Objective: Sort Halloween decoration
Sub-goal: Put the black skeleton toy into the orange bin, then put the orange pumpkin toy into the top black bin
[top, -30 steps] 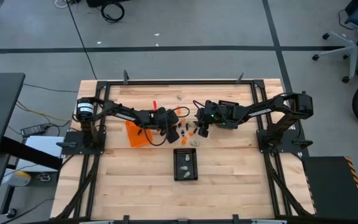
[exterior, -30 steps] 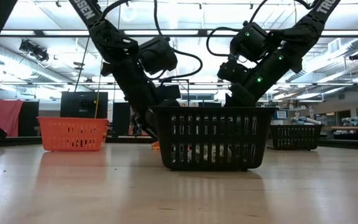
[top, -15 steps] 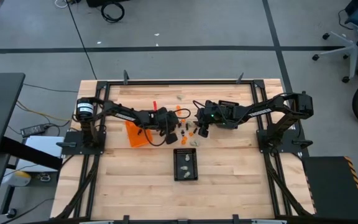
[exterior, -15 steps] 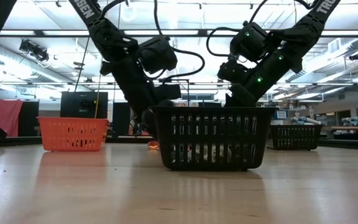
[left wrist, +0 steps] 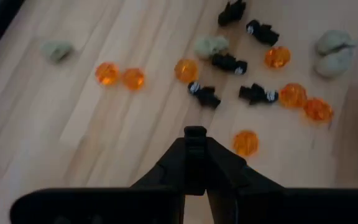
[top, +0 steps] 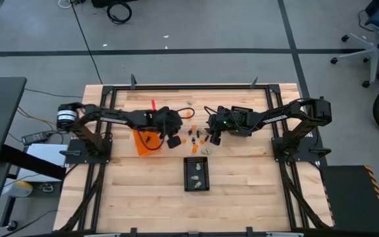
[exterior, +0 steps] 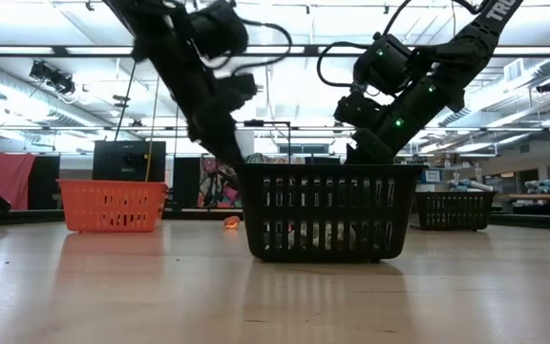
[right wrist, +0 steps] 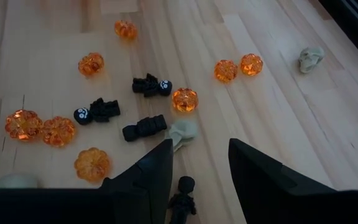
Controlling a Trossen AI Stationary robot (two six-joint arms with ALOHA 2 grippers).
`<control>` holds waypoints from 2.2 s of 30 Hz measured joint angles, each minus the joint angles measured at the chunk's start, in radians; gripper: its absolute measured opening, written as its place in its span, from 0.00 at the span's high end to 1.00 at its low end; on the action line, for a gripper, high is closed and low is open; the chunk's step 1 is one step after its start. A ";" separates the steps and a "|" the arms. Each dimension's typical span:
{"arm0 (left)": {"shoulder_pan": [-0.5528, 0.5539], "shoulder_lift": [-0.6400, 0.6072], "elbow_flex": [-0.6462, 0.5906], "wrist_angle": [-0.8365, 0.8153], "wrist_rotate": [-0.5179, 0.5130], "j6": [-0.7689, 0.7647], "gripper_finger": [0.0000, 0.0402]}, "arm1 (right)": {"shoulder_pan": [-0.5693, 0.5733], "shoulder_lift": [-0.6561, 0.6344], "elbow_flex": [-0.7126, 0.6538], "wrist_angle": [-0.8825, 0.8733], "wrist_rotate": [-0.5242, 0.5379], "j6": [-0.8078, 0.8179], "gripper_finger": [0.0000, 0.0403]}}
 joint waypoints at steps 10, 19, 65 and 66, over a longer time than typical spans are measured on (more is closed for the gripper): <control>-0.012 -0.157 0.001 -0.437 -0.003 -0.150 0.89 | 0.001 0.000 0.000 -0.013 0.000 0.007 0.60; -0.043 -0.167 -0.001 -0.589 -0.027 -0.211 0.88 | 0.001 0.000 0.000 -0.015 0.000 0.011 0.60; -0.054 -0.162 -0.034 -0.428 -0.119 -0.173 0.52 | 0.020 0.000 0.000 0.002 0.000 0.010 0.60; -0.054 -0.162 -0.033 -0.381 -0.122 -0.154 0.52 | 0.020 0.000 0.000 0.002 0.000 0.010 0.60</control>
